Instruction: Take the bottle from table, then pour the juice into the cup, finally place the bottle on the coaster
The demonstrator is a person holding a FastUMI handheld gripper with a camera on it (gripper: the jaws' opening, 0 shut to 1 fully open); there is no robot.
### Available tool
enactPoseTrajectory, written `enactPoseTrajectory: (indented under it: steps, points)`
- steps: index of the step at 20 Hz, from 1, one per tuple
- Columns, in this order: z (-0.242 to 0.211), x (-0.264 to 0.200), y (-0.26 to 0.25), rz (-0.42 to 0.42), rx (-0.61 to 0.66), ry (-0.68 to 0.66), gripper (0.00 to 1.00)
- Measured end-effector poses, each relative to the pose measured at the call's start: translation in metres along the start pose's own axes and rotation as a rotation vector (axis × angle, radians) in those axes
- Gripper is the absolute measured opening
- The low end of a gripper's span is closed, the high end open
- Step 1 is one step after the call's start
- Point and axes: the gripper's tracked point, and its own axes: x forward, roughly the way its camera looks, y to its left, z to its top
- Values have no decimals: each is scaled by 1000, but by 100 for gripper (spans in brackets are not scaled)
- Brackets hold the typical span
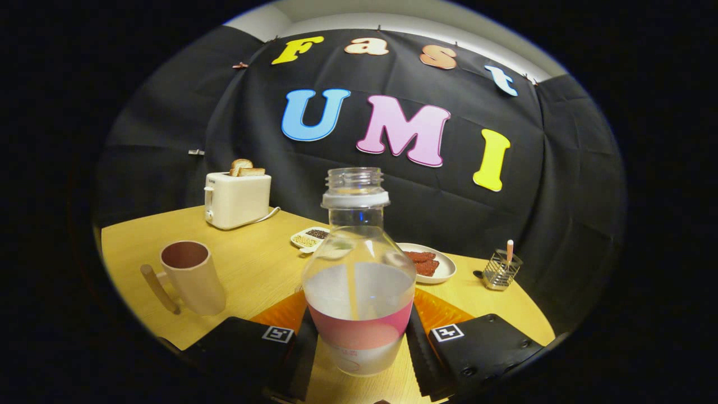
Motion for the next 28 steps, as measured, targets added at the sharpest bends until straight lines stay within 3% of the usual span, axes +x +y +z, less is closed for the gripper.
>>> enactPoseTrajectory:
  steps: [7, 12, 19, 28]
  points:
    - [30, 12, 15, -22, -273, 47, 74]
    - [49, 18, 52, 5, -553, 5, 74]
    - [39, 36, 91, 30, -834, 2, 73]
    - [15, 45, 100, 27, -1042, 29, 74]
